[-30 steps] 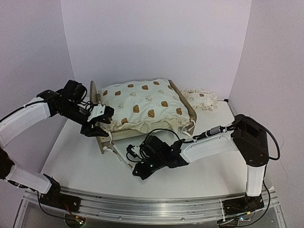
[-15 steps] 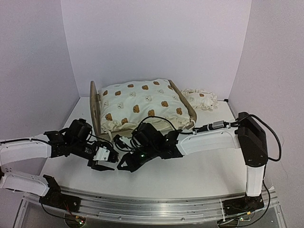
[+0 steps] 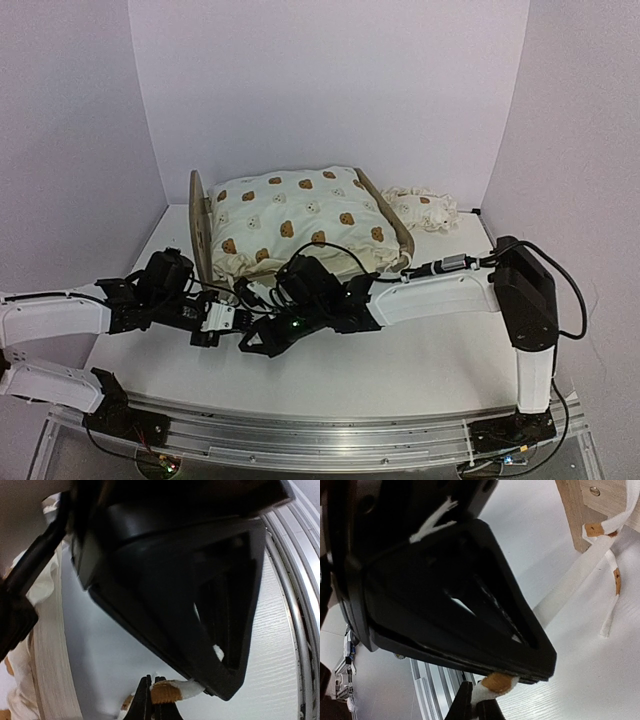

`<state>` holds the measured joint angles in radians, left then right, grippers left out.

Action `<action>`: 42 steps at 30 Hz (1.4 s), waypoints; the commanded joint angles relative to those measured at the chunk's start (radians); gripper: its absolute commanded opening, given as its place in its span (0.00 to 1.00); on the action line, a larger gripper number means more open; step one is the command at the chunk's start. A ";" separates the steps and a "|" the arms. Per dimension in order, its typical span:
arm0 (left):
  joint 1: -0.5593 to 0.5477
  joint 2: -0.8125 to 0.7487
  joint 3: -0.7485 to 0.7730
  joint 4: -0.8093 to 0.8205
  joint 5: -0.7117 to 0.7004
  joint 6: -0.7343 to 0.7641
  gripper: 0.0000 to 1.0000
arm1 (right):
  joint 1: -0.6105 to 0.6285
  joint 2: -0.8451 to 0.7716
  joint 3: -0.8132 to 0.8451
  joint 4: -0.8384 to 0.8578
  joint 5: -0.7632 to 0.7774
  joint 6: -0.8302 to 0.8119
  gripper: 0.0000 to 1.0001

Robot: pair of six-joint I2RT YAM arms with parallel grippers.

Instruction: Set up the pet bed

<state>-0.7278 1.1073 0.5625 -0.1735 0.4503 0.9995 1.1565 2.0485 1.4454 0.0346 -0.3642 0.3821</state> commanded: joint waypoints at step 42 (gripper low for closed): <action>0.080 -0.185 -0.028 -0.276 -0.059 -0.098 0.50 | -0.093 -0.006 -0.043 0.015 0.328 -0.095 0.00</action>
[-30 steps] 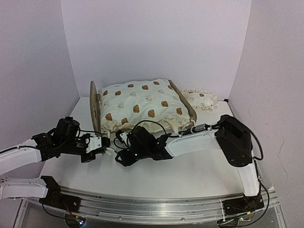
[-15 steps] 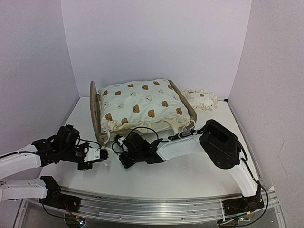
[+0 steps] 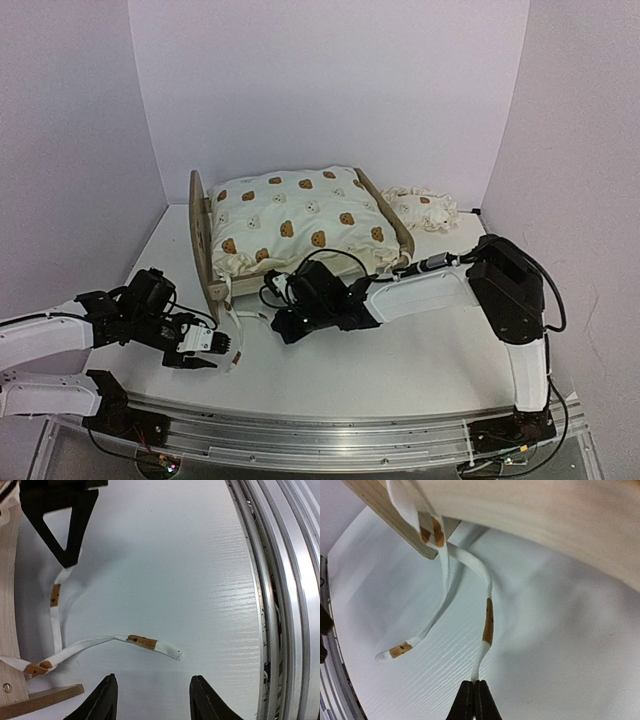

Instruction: Set up the pet bed

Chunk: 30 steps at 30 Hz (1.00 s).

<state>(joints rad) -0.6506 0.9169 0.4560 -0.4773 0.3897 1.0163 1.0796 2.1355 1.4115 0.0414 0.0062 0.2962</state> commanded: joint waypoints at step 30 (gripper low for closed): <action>-0.116 0.218 0.052 0.558 -0.664 -1.340 0.52 | -0.027 -0.043 0.127 0.107 -0.114 0.074 0.00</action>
<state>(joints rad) -0.7658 1.1032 0.5195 -0.0485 -0.1717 -0.2903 1.0523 2.0763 1.5036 0.1029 -0.0804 0.3618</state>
